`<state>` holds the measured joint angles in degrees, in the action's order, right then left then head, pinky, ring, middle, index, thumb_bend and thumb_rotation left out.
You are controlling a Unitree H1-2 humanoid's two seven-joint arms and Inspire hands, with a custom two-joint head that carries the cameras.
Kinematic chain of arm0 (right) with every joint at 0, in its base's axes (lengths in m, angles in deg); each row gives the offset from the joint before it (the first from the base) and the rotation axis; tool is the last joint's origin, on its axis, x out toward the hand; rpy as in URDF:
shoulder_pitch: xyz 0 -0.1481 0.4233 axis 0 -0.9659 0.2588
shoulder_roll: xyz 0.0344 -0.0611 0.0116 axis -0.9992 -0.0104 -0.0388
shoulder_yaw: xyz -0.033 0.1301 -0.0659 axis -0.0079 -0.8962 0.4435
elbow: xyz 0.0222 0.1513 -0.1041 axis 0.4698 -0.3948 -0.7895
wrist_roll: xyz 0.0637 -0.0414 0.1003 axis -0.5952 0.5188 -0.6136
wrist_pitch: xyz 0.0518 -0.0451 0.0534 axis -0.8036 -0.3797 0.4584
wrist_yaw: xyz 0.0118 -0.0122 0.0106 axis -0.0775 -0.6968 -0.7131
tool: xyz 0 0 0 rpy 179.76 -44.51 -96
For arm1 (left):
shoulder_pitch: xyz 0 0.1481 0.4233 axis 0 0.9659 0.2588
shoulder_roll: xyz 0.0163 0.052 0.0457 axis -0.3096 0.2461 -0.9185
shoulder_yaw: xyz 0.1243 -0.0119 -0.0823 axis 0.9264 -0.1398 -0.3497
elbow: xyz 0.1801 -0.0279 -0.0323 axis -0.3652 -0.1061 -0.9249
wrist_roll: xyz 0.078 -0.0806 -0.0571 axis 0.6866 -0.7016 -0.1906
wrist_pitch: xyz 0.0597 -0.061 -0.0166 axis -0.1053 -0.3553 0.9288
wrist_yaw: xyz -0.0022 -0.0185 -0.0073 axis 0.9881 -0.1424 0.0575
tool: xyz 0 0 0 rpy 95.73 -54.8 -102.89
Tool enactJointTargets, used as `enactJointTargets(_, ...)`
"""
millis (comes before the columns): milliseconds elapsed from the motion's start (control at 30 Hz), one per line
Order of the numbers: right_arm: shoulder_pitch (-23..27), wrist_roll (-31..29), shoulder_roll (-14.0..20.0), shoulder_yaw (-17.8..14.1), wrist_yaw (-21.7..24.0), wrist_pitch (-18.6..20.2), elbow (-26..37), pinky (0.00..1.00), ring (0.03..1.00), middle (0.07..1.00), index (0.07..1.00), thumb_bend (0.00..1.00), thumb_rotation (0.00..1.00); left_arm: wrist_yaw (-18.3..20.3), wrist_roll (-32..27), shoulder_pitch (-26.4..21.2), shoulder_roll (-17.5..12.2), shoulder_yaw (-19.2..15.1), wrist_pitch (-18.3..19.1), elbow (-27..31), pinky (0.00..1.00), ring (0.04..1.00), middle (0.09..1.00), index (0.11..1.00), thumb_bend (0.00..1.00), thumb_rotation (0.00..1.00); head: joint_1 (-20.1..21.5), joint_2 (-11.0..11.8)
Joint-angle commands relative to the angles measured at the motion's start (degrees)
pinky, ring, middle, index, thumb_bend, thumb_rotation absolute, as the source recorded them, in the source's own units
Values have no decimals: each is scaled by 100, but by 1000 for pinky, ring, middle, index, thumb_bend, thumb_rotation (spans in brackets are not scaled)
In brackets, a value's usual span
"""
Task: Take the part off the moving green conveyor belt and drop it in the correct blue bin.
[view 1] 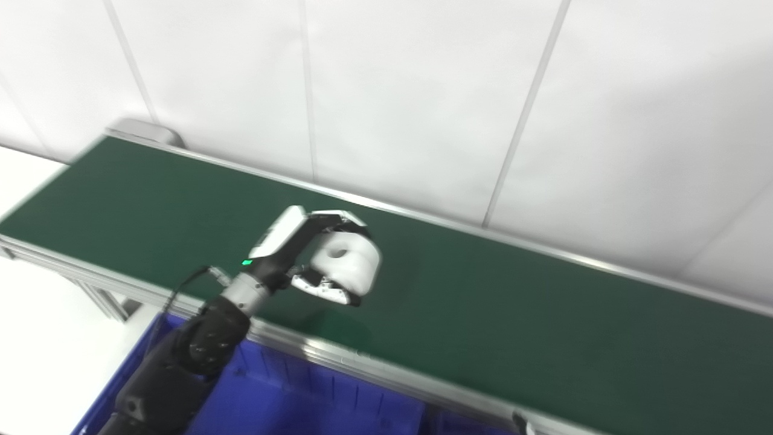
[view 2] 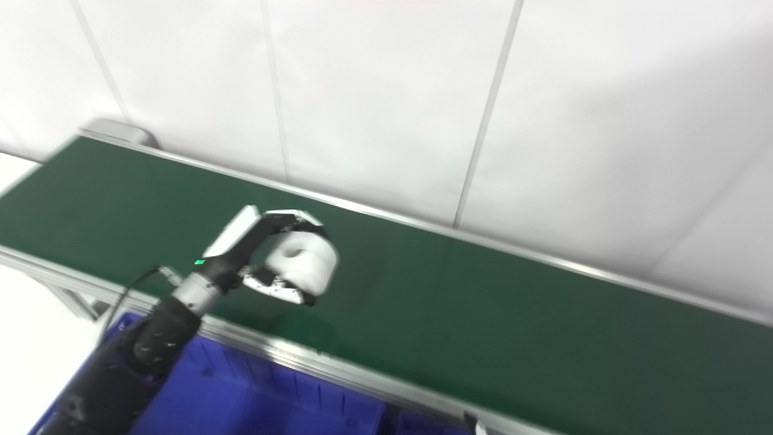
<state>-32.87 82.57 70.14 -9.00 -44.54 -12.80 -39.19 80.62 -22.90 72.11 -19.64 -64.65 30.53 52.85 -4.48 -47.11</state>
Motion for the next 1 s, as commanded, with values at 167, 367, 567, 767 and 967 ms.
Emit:
enactJointTargets(167,-141,-53,54,-94,306,525,877,947,969,989,1000,893,460,317,-521,663,-226,-207,-158,721,437,439,495,512,501,0,448,-808)
enactJointTargets(367,-70,-181,44,-182,768,1341,1667,915,957,982,1000,925,445,638,-1019,1221,-139,-91,-226,1098,436,425,490,529,500,0,679,-1494)
enactJointTargets(567,10,-18,-35,-189,889,1676,1953,883,927,958,1000,941,437,889,-883,1504,-124,112,-123,1355,420,422,502,519,500,0,845,-1656)
enactJointTargets(767,-23,71,-16,-190,980,1794,2043,874,927,962,1000,936,461,1242,192,1311,-433,479,-474,1169,478,459,509,482,500,0,915,-1582)
enactJointTargets(967,-82,61,-16,-213,934,1713,1987,877,929,960,1000,921,468,1413,1543,1317,-384,688,340,1340,465,436,519,500,497,0,796,-1468)
